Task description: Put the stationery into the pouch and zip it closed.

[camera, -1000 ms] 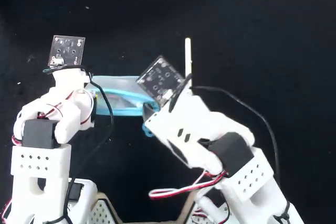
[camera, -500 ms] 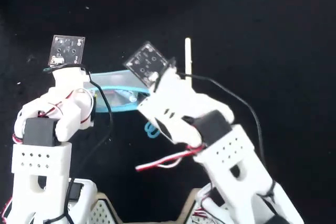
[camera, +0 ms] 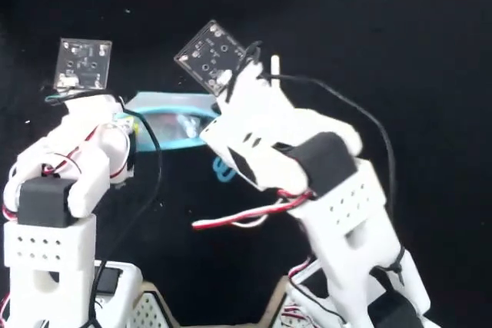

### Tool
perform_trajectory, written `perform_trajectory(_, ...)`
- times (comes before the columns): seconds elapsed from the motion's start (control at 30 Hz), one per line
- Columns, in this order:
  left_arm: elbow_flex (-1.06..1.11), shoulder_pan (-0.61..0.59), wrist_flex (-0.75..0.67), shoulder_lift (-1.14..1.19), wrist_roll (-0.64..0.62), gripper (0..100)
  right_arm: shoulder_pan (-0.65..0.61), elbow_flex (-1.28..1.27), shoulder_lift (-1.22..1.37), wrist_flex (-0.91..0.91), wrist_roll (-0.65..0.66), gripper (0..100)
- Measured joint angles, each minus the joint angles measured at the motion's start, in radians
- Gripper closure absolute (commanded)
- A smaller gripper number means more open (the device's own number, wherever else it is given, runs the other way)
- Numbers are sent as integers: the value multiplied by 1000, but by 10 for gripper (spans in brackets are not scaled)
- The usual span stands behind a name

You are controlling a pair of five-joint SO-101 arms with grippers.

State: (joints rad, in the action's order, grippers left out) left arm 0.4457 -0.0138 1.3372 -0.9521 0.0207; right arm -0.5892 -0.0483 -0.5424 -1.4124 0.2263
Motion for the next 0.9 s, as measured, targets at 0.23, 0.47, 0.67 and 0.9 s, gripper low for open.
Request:
perform_trajectory(0.23, -118, 3, 103, 101, -35, 967, -3, 112, 61, -98, 0, 988)
perform_trajectory(0.47, -377, 5, 269, 456, -34, 969, 86, 215, 276, -141, -43, 987)
perform_trajectory(0.67, -646, 5, 391, 735, -32, 970, 115, 284, 367, -135, -51, 971)
perform_trajectory(0.9, -718, 3, 417, 825, -37, 970, 118, 431, 387, -216, -54, 792)
